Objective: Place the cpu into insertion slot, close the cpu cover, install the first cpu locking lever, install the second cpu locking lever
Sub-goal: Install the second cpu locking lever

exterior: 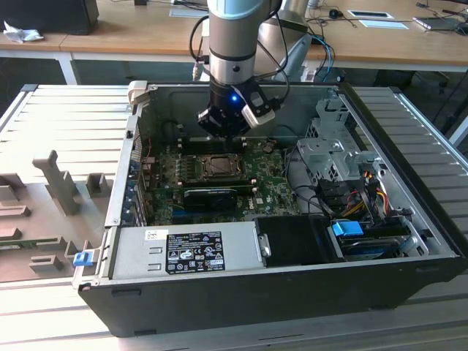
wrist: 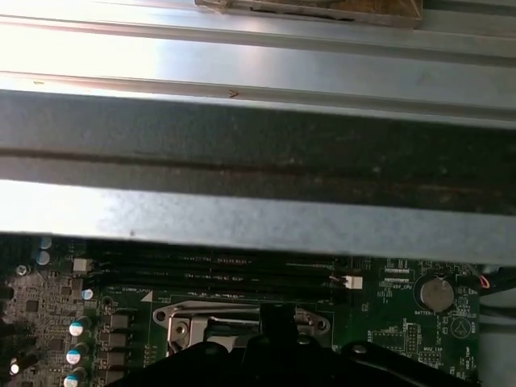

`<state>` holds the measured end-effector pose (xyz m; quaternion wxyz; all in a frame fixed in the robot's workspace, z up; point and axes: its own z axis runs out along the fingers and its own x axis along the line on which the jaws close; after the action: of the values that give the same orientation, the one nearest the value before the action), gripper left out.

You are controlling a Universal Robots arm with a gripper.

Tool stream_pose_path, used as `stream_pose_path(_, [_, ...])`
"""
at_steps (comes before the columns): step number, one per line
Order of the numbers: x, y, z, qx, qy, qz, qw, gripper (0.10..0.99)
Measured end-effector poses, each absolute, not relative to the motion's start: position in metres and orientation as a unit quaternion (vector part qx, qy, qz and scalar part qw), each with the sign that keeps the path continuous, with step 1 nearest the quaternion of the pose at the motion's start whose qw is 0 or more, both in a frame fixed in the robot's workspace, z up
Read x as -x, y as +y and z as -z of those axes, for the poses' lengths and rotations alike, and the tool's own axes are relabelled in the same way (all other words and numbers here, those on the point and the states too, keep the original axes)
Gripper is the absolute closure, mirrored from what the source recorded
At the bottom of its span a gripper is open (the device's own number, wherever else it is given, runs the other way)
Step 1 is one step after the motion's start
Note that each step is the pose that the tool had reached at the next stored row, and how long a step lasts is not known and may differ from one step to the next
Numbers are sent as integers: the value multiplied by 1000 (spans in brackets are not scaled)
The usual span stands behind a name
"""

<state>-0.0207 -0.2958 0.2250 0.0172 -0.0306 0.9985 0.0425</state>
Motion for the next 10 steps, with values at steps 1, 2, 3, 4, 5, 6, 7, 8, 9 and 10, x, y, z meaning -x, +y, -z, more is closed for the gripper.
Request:
stream_pose_path(1, [21, -296, -225, 31, 998, -43, 17, 980])
stream_pose_path(2, [21, -297, -225, 31, 998, -43, 17, 980])
stream_pose_path(3, [21, -298, -225, 31, 998, -43, 17, 980])
stream_pose_path(4, [21, -299, -225, 31, 998, -43, 17, 980])
stream_pose_path(5, [21, -300, -225, 31, 998, -43, 17, 980])
stream_pose_path(6, [21, -301, -225, 31, 998, -43, 17, 980])
stream_pose_path(7, [21, -302, -225, 31, 998, -43, 17, 980])
stream_pose_path(8, [21, -303, -225, 31, 998, -43, 17, 980])
stream_pose_path(9, [21, -303, -225, 31, 998, -43, 17, 980])
stream_pose_path(10, [21, -304, -225, 31, 998, -43, 17, 980])
